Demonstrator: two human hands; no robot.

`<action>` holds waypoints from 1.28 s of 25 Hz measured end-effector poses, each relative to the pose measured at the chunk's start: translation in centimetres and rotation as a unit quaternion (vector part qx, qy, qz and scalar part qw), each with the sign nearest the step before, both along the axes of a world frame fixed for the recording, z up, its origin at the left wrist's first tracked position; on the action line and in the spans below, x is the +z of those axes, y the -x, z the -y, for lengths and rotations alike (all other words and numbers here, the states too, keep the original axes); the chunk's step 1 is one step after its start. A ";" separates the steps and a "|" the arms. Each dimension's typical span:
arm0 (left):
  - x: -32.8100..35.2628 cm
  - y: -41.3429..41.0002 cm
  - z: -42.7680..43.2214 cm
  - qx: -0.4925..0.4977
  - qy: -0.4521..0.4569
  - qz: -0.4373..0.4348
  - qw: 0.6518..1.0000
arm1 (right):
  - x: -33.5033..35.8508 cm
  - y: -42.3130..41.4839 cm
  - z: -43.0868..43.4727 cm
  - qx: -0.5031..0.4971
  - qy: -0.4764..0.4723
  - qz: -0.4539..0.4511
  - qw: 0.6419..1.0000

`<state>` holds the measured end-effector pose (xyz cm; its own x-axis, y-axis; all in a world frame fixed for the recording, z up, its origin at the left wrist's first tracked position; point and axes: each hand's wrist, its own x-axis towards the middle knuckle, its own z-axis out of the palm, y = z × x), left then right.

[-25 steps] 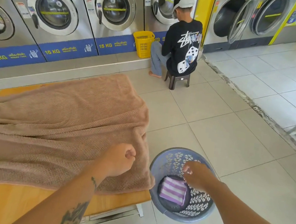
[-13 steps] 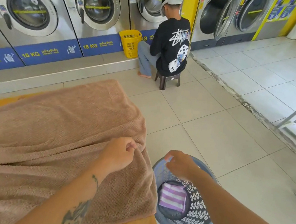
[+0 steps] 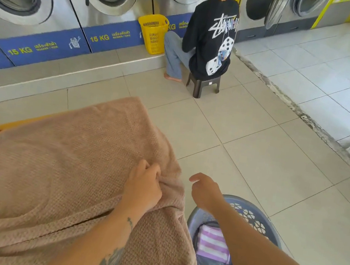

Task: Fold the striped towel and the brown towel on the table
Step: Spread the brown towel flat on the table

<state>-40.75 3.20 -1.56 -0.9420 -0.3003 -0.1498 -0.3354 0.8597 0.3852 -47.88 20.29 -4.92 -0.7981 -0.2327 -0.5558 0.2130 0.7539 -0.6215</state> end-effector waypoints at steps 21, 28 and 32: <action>0.6 -0.8 0.8 0.212 -0.030 0.079 0.974 | -0.5 4.8 6.3 0.055 0.193 0.146 0.969; 1.3 -0.3 0.4 0.238 -0.033 0.001 0.971 | 0.1 8.3 3.5 -0.077 0.126 -0.013 0.989; 1.4 0.4 0.2 0.221 -0.021 -0.037 0.974 | 0.2 12.8 0.8 -0.154 0.054 -0.081 0.983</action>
